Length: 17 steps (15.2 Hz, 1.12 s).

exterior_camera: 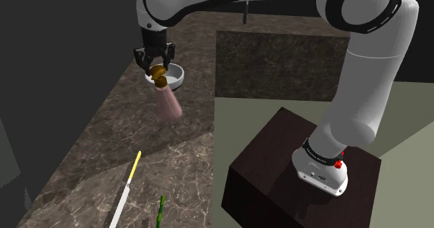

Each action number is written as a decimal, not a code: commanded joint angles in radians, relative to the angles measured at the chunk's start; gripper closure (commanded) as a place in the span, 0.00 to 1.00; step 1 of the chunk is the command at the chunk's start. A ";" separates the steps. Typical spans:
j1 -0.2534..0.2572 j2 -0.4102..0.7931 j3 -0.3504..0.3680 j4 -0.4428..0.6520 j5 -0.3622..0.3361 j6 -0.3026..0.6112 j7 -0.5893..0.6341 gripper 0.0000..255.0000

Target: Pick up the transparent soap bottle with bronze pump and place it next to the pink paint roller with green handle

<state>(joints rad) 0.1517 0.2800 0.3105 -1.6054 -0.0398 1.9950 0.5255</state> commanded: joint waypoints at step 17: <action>0.013 0.011 0.005 0.262 -0.004 -0.250 0.007 1.00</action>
<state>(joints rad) 0.1616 0.2883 0.3144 -1.3644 -0.0422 1.7626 0.5294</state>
